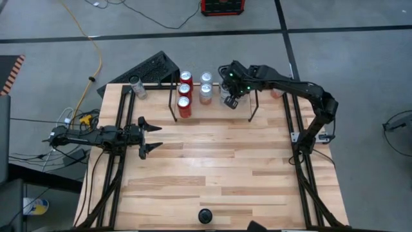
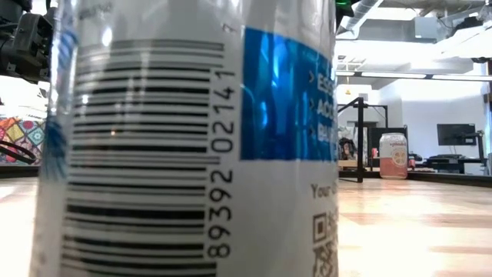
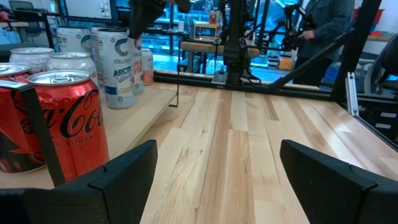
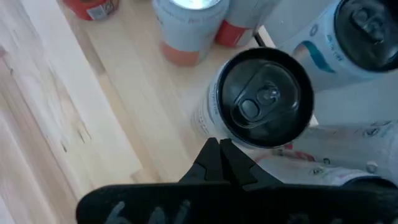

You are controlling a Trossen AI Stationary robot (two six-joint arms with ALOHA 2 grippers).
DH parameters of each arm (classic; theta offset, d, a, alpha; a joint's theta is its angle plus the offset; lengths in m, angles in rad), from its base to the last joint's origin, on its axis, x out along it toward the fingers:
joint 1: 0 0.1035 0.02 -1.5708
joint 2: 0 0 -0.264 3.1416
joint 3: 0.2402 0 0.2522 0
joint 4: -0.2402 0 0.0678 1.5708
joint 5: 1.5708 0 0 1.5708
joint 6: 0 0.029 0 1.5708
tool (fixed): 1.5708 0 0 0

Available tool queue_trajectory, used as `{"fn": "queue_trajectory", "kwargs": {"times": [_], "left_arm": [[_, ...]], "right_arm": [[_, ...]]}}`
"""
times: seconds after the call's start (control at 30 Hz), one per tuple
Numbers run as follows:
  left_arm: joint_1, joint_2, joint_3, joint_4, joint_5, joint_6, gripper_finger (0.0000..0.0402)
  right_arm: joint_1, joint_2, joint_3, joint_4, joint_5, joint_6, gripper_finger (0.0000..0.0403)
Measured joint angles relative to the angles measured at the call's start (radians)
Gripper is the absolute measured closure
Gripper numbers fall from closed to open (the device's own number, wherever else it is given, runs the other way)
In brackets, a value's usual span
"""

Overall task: Place canned beverage on shelf
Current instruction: Adjust the soda cans on the shelf, then put the orange white soda can on the shelf aligned with the other orange white soda can

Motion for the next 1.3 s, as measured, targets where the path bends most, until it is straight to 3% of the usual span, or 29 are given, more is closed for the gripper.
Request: {"fn": "queue_trajectory", "kwargs": {"times": [0.87,1.03,1.17,1.3], "left_arm": [[0.0,0.0,0.0,0.0,0.0,0.0,0.0074],[0.0,0.0,0.0,0.0,0.0,0.0,0.0074],[0.0,0.0,0.0,0.0,0.0,0.0,0.0074],[0.0,0.0,0.0,0.0,0.0,0.0,0.0074]], "right_arm": [[-0.019,0.06,0.0,-0.01,0.011,-0.045,0.0403],[-0.001,-0.009,0.0,-0.073,0.011,-0.023,0.0403],[-0.002,-0.119,0.0,-0.169,0.011,0.031,0.0403],[-0.049,-0.259,-0.051,-0.159,0.019,0.101,0.0403]]}}
